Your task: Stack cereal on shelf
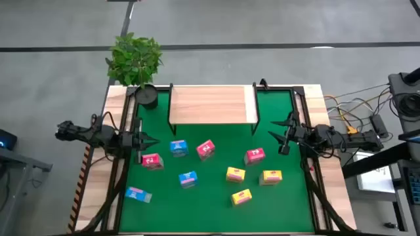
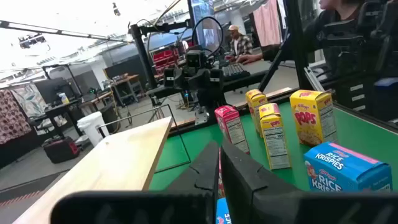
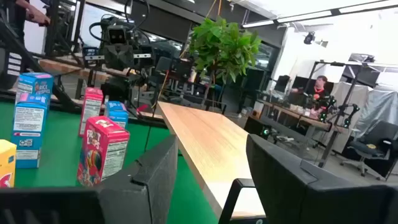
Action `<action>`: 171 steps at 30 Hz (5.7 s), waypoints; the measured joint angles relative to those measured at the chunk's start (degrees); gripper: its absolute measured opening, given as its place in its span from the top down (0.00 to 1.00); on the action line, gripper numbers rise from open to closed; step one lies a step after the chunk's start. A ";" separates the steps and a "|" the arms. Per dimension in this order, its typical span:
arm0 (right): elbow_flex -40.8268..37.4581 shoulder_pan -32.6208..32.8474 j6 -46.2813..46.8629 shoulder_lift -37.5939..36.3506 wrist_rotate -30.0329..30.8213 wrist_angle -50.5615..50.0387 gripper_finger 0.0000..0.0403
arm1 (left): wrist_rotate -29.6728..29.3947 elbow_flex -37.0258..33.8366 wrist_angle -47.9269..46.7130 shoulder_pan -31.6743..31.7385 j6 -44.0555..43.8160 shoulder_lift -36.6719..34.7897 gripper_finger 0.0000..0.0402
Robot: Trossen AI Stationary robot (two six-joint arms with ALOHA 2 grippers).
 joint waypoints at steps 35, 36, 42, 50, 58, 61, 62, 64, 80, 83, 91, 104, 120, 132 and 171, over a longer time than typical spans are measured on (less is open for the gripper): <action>0.01 0.01 0.08 0.01 0.01 0.00 0.55 | 0.01 0.02 -0.01 -0.02 0.00 0.00 1.00; 0.00 0.00 0.07 0.02 0.01 0.00 0.55 | 0.02 0.02 0.00 -0.02 0.00 0.00 1.00; 0.00 0.02 0.00 0.02 0.00 0.00 0.55 | 0.02 0.02 -0.01 0.00 0.00 -0.01 1.00; 0.00 0.01 0.00 0.01 0.01 0.00 0.55 | 0.01 0.01 -0.02 0.00 0.00 0.00 1.00; 0.02 0.01 0.04 0.01 0.02 0.00 0.55 | 0.02 0.02 -0.02 0.00 0.00 0.00 1.00; 0.02 0.02 0.08 0.02 0.02 0.00 0.55 | 0.00 0.02 0.00 -0.01 0.00 0.00 1.00; 0.00 0.02 0.04 0.02 0.02 0.00 0.55 | 0.02 0.02 0.00 0.00 0.00 -0.01 1.00; 0.01 0.02 0.01 0.01 0.01 0.00 0.55 | 0.00 0.02 -0.02 0.00 0.00 -0.02 1.00; 0.00 0.03 1.56 0.02 -0.73 0.46 0.55 | 0.02 0.00 0.00 0.00 0.00 -0.02 1.00; 0.00 0.04 10.63 0.02 -0.92 1.25 0.55 | 0.01 0.01 0.00 0.00 0.00 -0.01 1.00; 0.70 0.02 20.12 0.59 -0.85 6.57 0.55 | 0.87 0.00 13.44 -0.01 -4.74 0.51 1.00; 10.85 0.00 25.35 13.04 0.17 6.46 0.55 | 0.69 0.00 42.92 -0.02 -7.11 0.85 1.00; 16.14 0.00 25.52 19.08 0.22 3.70 0.55 | 0.61 13.04 41.39 -0.02 -10.78 22.51 1.00; 15.67 0.00 26.15 19.10 0.22 -1.68 0.55 | 0.62 38.92 -9.01 -0.02 -24.19 41.95 1.00; 15.64 0.00 26.03 19.10 1.16 -3.91 0.55 | -1.99 64.17 -61.01 8.12 -34.13 85.88 0.39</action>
